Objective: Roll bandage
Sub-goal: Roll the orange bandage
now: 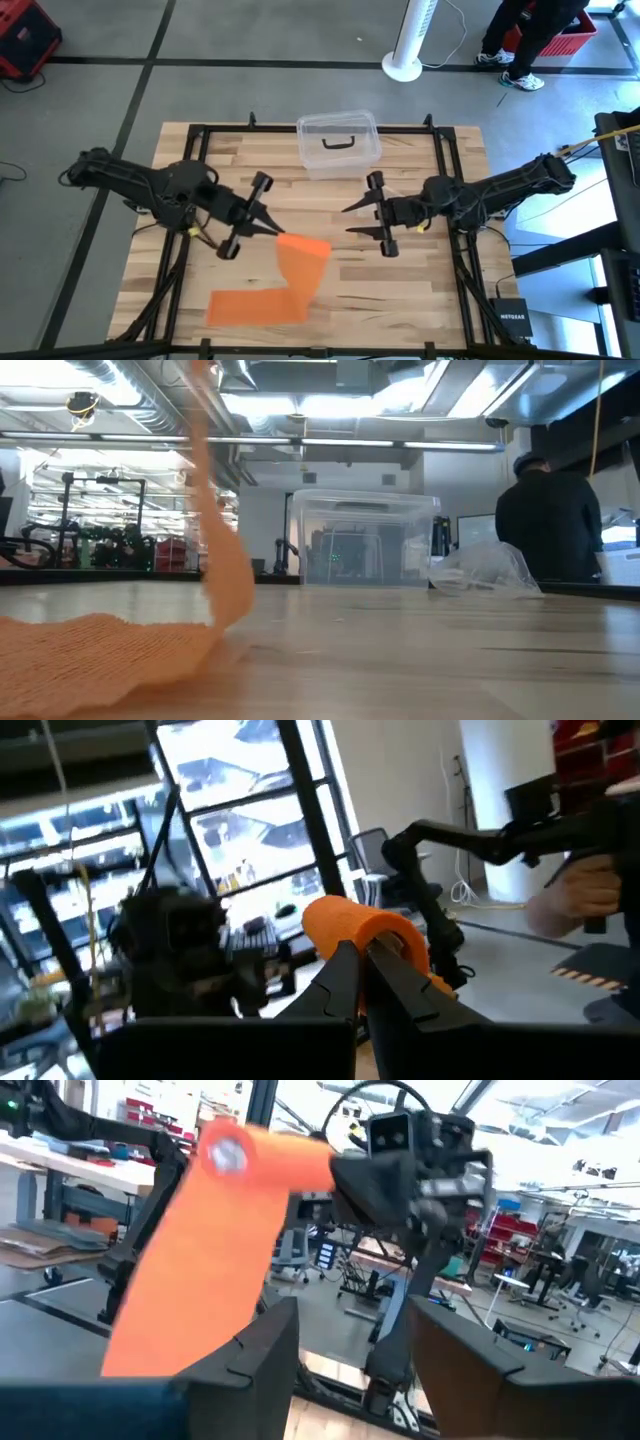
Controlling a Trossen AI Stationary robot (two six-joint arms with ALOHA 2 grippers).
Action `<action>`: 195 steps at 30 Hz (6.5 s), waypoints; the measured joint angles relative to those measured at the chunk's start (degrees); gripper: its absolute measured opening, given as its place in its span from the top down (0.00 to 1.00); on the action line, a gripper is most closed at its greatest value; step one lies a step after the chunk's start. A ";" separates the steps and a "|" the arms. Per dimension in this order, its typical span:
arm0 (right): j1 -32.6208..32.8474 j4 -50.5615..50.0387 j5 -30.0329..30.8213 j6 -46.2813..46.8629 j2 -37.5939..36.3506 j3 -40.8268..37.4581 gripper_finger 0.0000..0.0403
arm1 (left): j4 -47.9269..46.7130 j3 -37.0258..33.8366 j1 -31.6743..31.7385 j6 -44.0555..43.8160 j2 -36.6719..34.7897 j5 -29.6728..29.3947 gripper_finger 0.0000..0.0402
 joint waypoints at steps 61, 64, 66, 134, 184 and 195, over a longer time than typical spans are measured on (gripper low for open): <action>-0.05 -12.54 17.33 -3.01 4.20 5.54 0.98 | -19.03 0.00 3.30 -4.77 -0.85 -20.52 0.87; -0.05 -18.44 20.15 -0.53 2.36 5.54 0.97 | -25.02 -0.05 2.99 -6.69 -2.57 -28.34 0.79; -0.07 -20.98 20.91 0.29 1.39 5.58 0.98 | -28.96 -0.09 2.90 -7.82 -3.44 -31.85 0.75; -0.07 12.47 9.11 15.03 3.09 -21.50 0.99 | 4.20 -12.13 -3.10 -11.38 12.19 -31.74 0.61; -0.02 -21.99 14.64 25.23 -17.35 -16.34 0.54 | 1.07 -7.37 -4.08 4.72 5.29 -41.86 0.99; -0.04 -11.74 11.87 22.38 -1.77 -16.60 0.54 | 9.11 -6.60 -0.14 21.77 4.51 -41.88 0.99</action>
